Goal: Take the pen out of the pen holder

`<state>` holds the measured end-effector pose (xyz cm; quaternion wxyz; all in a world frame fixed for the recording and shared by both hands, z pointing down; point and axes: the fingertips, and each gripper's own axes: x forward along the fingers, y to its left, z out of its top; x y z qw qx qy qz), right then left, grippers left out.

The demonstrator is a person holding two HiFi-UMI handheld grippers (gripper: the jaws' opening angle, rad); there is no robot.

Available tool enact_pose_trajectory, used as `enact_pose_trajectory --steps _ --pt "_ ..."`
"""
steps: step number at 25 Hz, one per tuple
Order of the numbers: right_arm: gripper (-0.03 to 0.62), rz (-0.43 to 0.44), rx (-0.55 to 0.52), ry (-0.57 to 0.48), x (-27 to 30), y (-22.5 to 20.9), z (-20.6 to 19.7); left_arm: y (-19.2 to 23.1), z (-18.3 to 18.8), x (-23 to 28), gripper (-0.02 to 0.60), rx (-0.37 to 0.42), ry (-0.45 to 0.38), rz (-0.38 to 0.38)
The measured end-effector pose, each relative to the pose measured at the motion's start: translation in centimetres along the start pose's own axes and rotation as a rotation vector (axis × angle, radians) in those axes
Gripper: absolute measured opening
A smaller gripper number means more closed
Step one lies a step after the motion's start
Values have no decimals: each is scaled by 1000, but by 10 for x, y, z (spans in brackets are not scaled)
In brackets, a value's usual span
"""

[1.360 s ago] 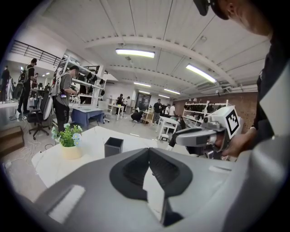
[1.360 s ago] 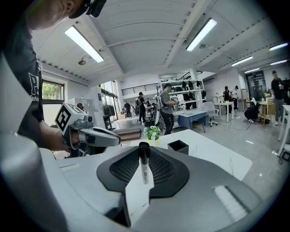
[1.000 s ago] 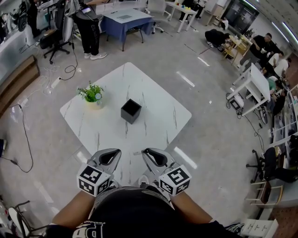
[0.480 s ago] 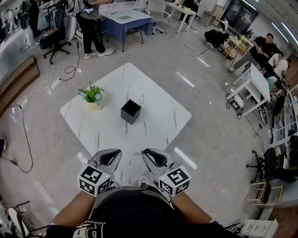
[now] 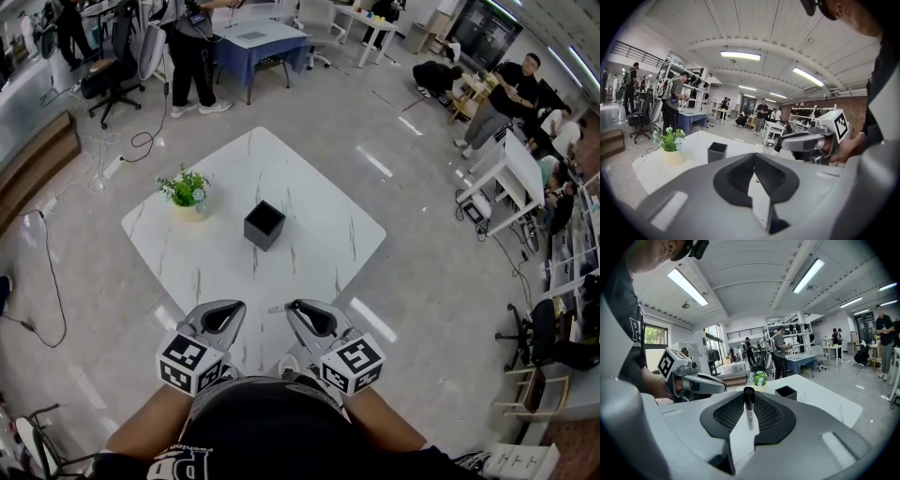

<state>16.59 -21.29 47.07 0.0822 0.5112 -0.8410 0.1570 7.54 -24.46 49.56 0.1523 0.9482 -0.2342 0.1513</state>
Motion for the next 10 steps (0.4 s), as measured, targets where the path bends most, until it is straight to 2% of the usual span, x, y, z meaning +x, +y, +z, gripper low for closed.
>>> enact_pose_trajectory --steps 10 --pt "61 3 -7 8 3 2 2 2 2 -2 57 4 2 -1"
